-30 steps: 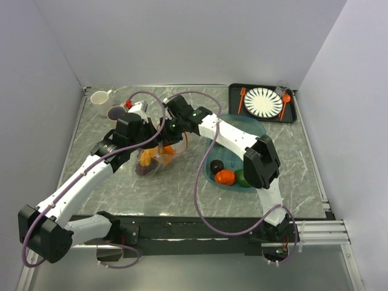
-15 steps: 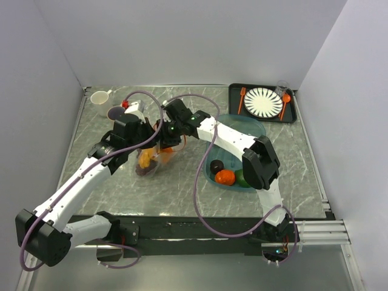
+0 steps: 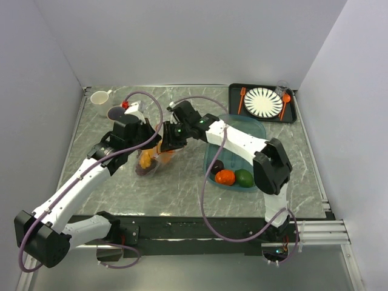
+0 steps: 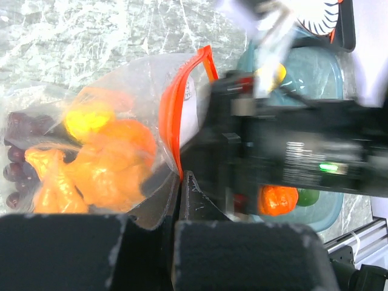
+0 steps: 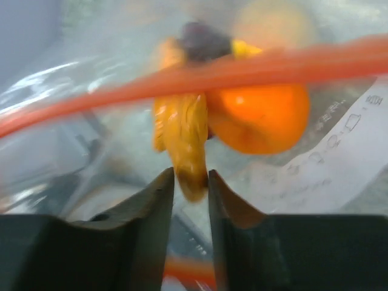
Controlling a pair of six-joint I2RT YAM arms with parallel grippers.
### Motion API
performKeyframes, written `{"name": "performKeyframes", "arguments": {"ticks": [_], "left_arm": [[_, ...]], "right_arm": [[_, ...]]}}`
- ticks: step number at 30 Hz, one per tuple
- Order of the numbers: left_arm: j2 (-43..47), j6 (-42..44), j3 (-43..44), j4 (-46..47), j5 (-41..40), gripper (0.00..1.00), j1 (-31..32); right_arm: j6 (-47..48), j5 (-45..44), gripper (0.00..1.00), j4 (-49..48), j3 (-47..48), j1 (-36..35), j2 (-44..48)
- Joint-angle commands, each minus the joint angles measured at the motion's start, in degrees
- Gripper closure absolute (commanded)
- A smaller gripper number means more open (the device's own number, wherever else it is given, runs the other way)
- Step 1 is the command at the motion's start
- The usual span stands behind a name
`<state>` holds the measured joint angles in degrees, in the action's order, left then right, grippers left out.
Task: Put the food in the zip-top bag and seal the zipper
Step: Place the fake vegetable in the zipper food storage bag.
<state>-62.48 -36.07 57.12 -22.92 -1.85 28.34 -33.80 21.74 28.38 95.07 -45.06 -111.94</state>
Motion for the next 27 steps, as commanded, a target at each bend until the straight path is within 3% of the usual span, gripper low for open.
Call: {"name": "performKeyframes", "arguments": {"ticks": [1, 14, 21, 27], "left_arm": [[1.04, -0.40, 0.09, 2.88, -0.26, 0.98, 0.14], [-0.10, -0.14, 0.53, 3.05, 0.44, 0.99, 0.14], [-0.71, -0.22, 0.80, 3.23, 0.97, 0.99, 0.14], [-0.19, 0.04, 0.88, 2.79, 0.35, 0.99, 0.14]], "right_arm": [[-0.39, 5.05, 0.74, -5.71, -0.76, 2.08, 5.86], [1.10, 8.23, 0.82, -2.72, 3.28, 0.85, -0.56], [4.62, 10.43, 0.83, 4.48, 10.84, -1.78, -6.00], [3.22, 7.37, 0.83, 0.54, 6.28, -1.79, -1.98]]}}
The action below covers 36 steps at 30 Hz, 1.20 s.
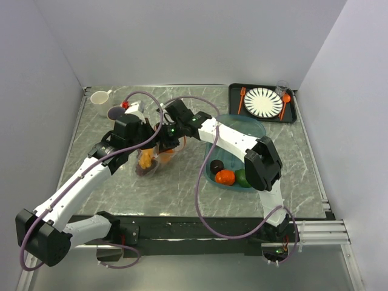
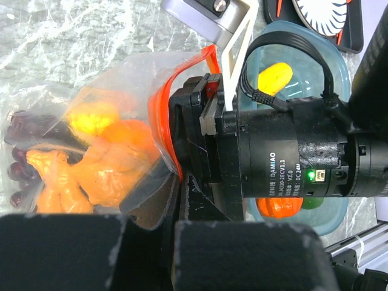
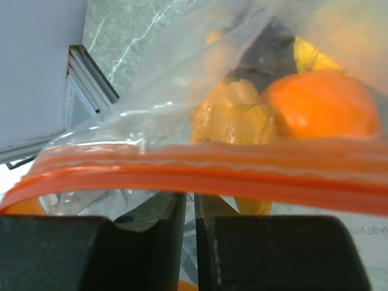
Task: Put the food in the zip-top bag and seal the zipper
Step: Place the fake vegetable in the zipper food storage bag.
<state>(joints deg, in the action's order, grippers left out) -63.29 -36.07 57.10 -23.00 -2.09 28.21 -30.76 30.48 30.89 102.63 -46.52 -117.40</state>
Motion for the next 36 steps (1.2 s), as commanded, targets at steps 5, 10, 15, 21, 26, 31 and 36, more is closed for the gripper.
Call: {"name": "performKeyframes", "arguments": {"ticks": [5, 10, 15, 21, 26, 31, 36], "left_arm": [[1.23, -0.14, 0.47, 2.97, 0.42, 0.99, 0.27], [1.67, -0.22, 0.20, 2.97, 0.42, 0.99, 0.27], [1.76, -0.14, 0.38, 2.61, 0.15, 0.99, 0.27], [1.68, 0.04, 0.55, 2.52, -0.11, 0.99, 0.18], [0.89, -0.05, 0.64, 2.61, 0.50, 0.99, 0.27], [0.88, -0.14, 0.56, 3.05, 0.59, 0.99, 0.27], [0.80, -0.05, 0.64, 2.88, 0.68, 0.99, 0.27]], "right_arm": [[-2.54, -7.97, 0.78, -5.93, -7.70, 2.04, 9.38], [-5.01, -10.70, 0.78, -9.18, -11.92, 4.16, 12.11], [-5.62, -10.00, 0.78, -8.41, -11.23, 4.42, 9.83], [-5.80, -5.97, 0.80, -8.39, -9.82, 3.90, 6.67], [-4.14, -2.98, 0.80, -5.68, -7.01, 2.84, 4.12], [-1.67, 0.28, 0.81, -3.66, -4.81, 1.61, 2.45], [0.00, 0.64, 0.81, -1.71, -3.66, 0.56, 1.39]]}}
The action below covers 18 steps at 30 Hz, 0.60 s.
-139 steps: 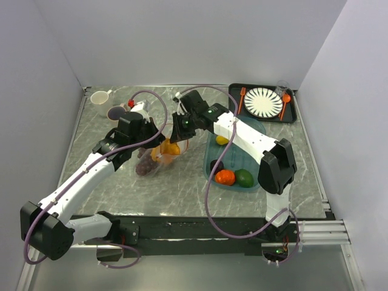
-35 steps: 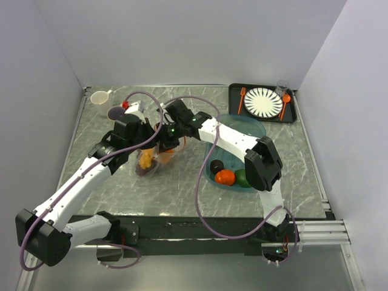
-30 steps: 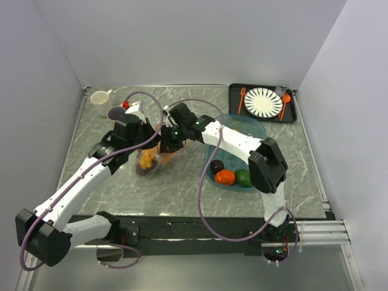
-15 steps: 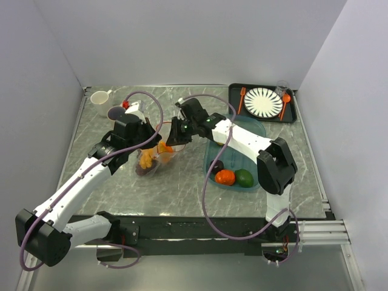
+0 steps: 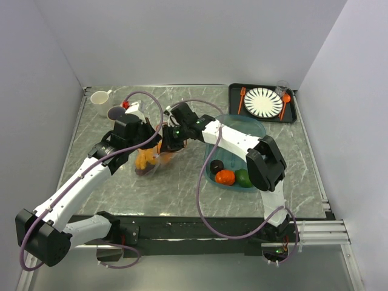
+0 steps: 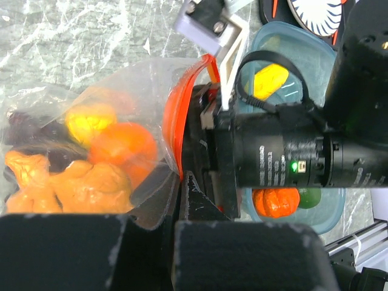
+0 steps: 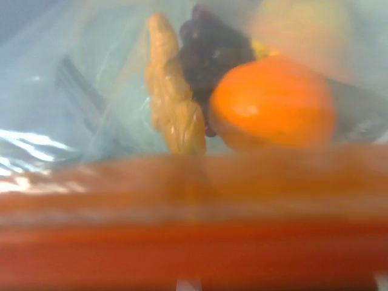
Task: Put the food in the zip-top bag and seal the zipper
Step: Place the fake vegetable in the zipper food storage bag, then pick up the fake fruit from the bin.
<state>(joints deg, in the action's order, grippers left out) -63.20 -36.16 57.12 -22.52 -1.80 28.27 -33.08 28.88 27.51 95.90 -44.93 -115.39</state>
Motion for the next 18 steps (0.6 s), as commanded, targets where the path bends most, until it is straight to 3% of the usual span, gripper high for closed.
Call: {"name": "performKeyframes", "arguments": {"ticks": [1, 5, 11, 18], "left_arm": [[0.80, -0.05, 0.71, 2.48, 0.31, 0.99, 0.20], [0.97, -0.05, 0.71, 2.49, 0.40, 0.99, 0.20], [1.24, 0.22, 0.80, 1.96, -0.13, 0.99, 0.20], [1.41, 0.04, 0.53, 2.13, -0.31, 0.99, 0.20]], "right_arm": [[2.32, 2.40, 0.81, 1.24, 2.72, -1.13, -0.01], [2.23, -0.31, 0.80, 0.53, 1.66, -0.95, 2.45], [0.31, -8.13, 0.70, -1.66, -3.60, 2.20, 10.00], [-1.98, -14.20, 0.46, -6.85, -17.21, 9.59, 20.99]]}}
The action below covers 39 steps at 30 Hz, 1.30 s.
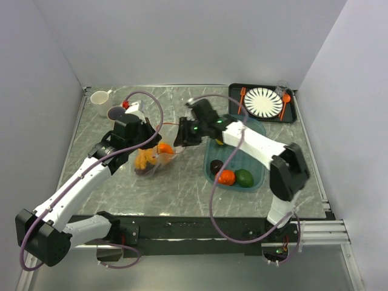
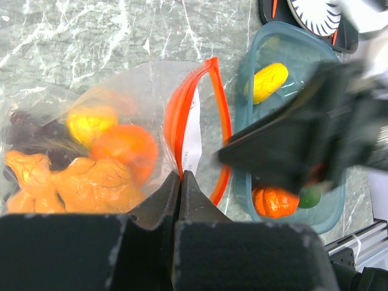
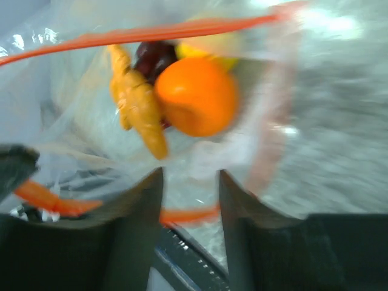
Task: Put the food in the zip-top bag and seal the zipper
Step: Pick up the fake fruit from the bin.
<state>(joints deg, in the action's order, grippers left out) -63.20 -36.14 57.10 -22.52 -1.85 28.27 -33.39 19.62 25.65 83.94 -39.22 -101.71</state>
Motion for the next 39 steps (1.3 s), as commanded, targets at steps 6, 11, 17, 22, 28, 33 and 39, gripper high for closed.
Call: {"name": "performKeyframes", "arguments": {"ticks": [6, 11, 17, 22, 28, 33, 39], "left_arm": [[0.54, 0.11, 0.64, 2.22, 0.26, 0.99, 0.20], [-0.26, 0.46, 1.34, 2.31, 0.79, 0.99, 0.20], [-1.05, 0.37, 1.52, 2.48, 1.41, 0.99, 0.20], [-1.40, 0.54, 1.96, 1.78, 1.32, 0.99, 0.20], [-1.31, 0.54, 1.79, 1.87, 1.06, 0.99, 0.20], [-1.05, 0.46, 1.70, 1.61, 0.71, 0.99, 0.20], [-0.44, 0.19, 0.82, 1.78, 0.70, 0.99, 0.20]], "right_arm": [[-5.63, -15.02, 0.37, -4.56, -12.12, 9.33, 13.20], [-9.76, -23.56, 0.07, -1.66, -13.45, 12.67, 12.50], [-14.68, -28.40, 0.05, -1.05, -13.11, 15.22, 9.34], [-16.89, -31.04, 0.06, 2.29, -9.59, 16.90, 3.81], [-18.03, -33.51, 0.07, 3.97, -6.25, 17.51, -0.76], [-17.15, -32.89, 0.09, 4.76, -5.46, 18.13, -4.19], [-15.75, -30.43, 0.16, 3.88, -7.47, 18.48, -5.78]]}}
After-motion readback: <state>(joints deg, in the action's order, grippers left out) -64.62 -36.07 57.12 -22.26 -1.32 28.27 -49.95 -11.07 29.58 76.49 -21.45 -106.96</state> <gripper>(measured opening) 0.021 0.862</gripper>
